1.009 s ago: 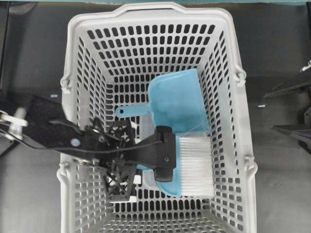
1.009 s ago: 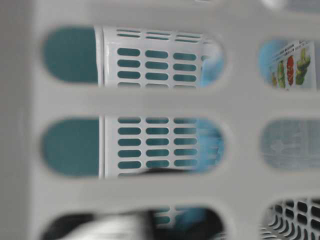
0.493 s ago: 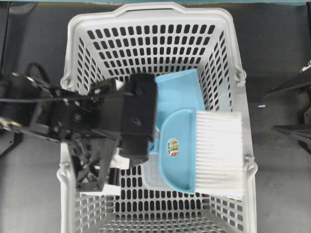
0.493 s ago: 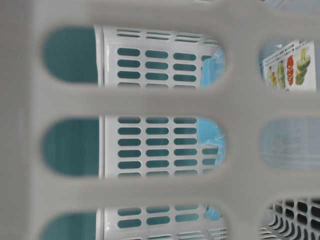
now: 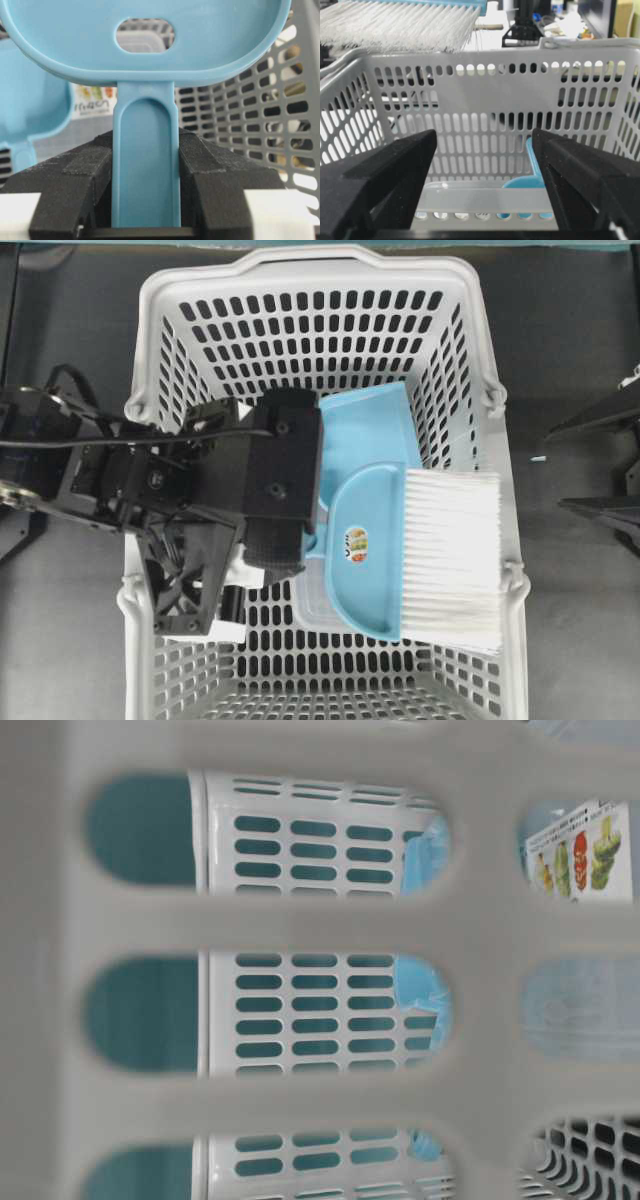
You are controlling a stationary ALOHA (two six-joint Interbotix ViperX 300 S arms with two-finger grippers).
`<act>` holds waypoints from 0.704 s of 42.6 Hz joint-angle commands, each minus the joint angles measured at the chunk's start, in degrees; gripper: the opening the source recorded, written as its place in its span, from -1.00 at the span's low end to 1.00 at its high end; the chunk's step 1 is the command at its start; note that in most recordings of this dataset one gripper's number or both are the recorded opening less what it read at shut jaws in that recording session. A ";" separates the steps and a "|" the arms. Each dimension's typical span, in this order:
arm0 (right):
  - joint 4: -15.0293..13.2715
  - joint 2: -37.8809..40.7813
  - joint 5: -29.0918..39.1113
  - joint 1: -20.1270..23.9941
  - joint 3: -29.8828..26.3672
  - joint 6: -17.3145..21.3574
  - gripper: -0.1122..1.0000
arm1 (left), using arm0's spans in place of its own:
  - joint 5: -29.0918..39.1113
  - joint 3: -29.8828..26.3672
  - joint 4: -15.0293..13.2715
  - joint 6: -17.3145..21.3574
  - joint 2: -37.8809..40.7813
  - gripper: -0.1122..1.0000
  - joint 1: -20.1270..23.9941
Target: Pick up the hand brush from the shopping basket with the left arm.
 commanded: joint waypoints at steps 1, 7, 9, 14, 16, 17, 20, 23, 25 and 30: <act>0.18 0.26 -0.26 0.09 -0.35 0.09 0.54 | -0.26 -1.23 0.18 0.09 -0.62 -0.35 0.09; 0.18 0.35 -0.26 0.18 -0.35 0.00 0.54 | -0.26 -1.58 0.18 0.09 -0.09 -0.35 0.09; 0.18 0.26 -0.26 0.18 -0.35 0.00 0.54 | -0.26 -1.58 0.18 0.09 0.09 -0.35 0.09; 0.18 0.35 -0.26 0.09 -0.35 0.00 0.54 | -0.26 -1.58 0.18 0.09 0.44 -0.35 0.09; 0.18 0.35 -0.26 0.09 -0.44 0.00 0.54 | -0.35 -1.58 0.18 0.09 0.70 -0.35 0.09; 0.18 0.35 -0.26 0.09 -0.44 0.00 0.54 | -0.26 -1.58 0.18 0.09 0.79 -0.35 0.09; 0.18 0.26 -0.26 0.18 -0.35 0.00 0.54 | -0.35 -1.58 0.18 0.09 0.97 -0.35 0.09; 0.18 0.26 -0.26 0.09 -0.35 0.00 0.54 | -0.35 -1.58 0.18 0.09 1.05 -0.35 0.09; 0.18 0.26 -0.26 0.09 -0.35 0.00 0.54 | -0.35 -1.67 0.18 0.09 1.14 -0.35 0.09; 0.18 0.26 -0.26 0.18 -0.35 0.00 0.54 | -0.70 -1.58 0.18 0.09 1.23 -0.35 0.09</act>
